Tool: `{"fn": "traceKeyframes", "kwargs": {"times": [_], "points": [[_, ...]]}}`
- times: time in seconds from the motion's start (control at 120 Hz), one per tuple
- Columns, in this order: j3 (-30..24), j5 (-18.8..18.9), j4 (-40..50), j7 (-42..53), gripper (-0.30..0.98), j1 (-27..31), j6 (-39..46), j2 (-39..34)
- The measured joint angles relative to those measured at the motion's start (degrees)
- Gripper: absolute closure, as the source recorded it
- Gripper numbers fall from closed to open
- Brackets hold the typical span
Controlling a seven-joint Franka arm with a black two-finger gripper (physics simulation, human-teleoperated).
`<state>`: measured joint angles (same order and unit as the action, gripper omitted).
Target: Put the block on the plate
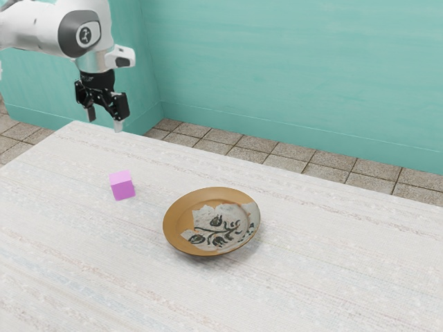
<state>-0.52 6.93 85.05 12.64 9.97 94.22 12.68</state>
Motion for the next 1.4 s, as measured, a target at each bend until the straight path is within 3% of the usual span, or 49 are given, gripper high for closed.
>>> {"fn": "traceKeyframes", "kwargs": {"times": [0.317, 0.533, 1.033, 1.4], "points": [[-0.61, -4.8, -1.46, 17.25, 0.0, 8.11, 14.84, 15.87], [-3.5, -6.2, -6.39, 27.53, 0.0, 12.7, 20.33, 24.2], [-6.54, -6.16, -5.43, 49.77, 0.0, 15.97, 25.25, 27.6], [-6.76, -6.44, -5.91, 60.12, 0.0, 15.91, 27.66, 29.81]]}}
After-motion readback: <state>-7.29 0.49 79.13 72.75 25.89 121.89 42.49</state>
